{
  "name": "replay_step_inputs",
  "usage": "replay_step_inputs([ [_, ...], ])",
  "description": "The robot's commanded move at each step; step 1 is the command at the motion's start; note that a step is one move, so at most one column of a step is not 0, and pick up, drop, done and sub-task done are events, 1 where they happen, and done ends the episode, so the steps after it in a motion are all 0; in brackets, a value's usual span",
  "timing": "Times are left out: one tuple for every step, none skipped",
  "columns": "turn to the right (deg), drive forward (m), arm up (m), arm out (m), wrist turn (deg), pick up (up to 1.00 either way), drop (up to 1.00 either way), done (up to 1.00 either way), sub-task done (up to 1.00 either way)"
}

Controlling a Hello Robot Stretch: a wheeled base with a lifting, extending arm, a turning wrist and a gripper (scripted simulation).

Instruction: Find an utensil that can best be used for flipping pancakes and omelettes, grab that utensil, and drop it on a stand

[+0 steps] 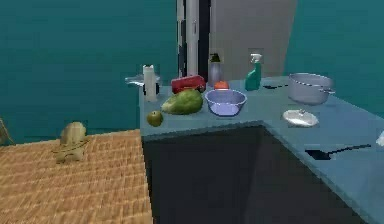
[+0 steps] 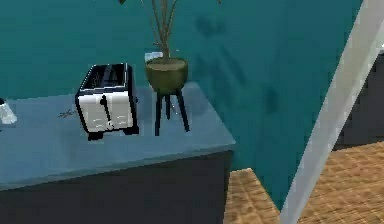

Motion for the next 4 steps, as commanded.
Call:
replay_step_inputs([
  [45.0, 0.00, 0.00, 0.00, 0.0, 0.00, 0.00, 0.00, 0.00],
  [6.0, 0.00, 0.00, 0.00, 0.0, 0.00, 0.00, 0.00, 0.00],
  [0.0, 0.25, 0.00, 0.00, 0.0, 0.00, 0.00, 0.00, 0.00],
  [-45.0, 0.00, 0.00, 0.00, 0.0, 0.00, 0.00, 0.00, 0.00],
])
